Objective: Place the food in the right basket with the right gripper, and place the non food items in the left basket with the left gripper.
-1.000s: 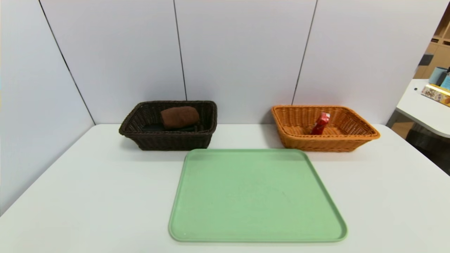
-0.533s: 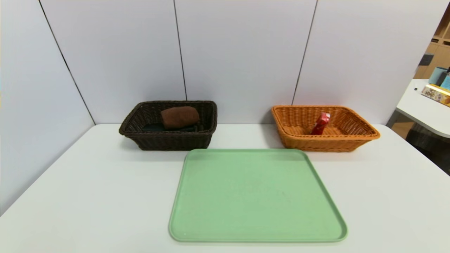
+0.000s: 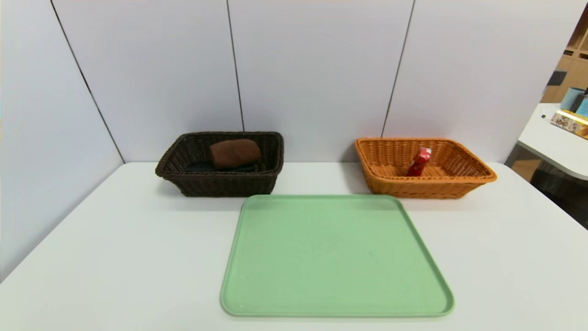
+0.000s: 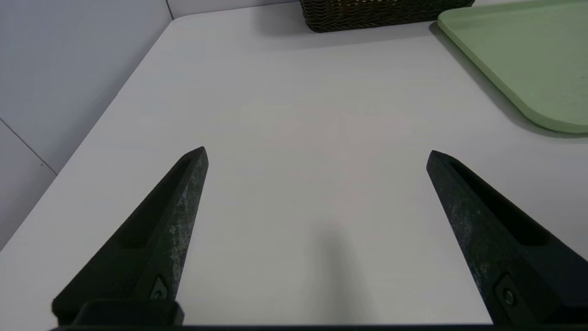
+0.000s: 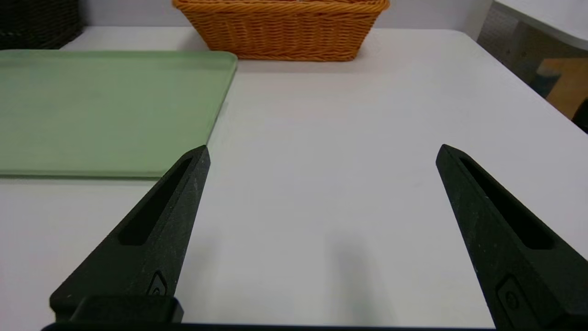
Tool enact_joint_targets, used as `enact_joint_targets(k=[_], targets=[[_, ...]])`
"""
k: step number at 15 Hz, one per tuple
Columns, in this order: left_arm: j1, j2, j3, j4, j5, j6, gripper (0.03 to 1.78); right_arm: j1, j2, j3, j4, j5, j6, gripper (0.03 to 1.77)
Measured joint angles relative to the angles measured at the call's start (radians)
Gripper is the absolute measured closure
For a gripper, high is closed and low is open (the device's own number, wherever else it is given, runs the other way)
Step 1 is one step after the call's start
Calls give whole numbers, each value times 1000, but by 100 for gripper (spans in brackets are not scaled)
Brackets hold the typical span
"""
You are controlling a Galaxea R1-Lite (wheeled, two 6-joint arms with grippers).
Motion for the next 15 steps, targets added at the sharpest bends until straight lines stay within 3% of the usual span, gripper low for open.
enact_joint_targets(k=[13, 15], targets=[[0, 0, 1, -2, 11, -22, 12, 0, 0, 1, -1, -3, 13, 10], [0, 0, 1, -50, 9, -20, 12, 0, 0, 1, -1, -2, 13, 10]])
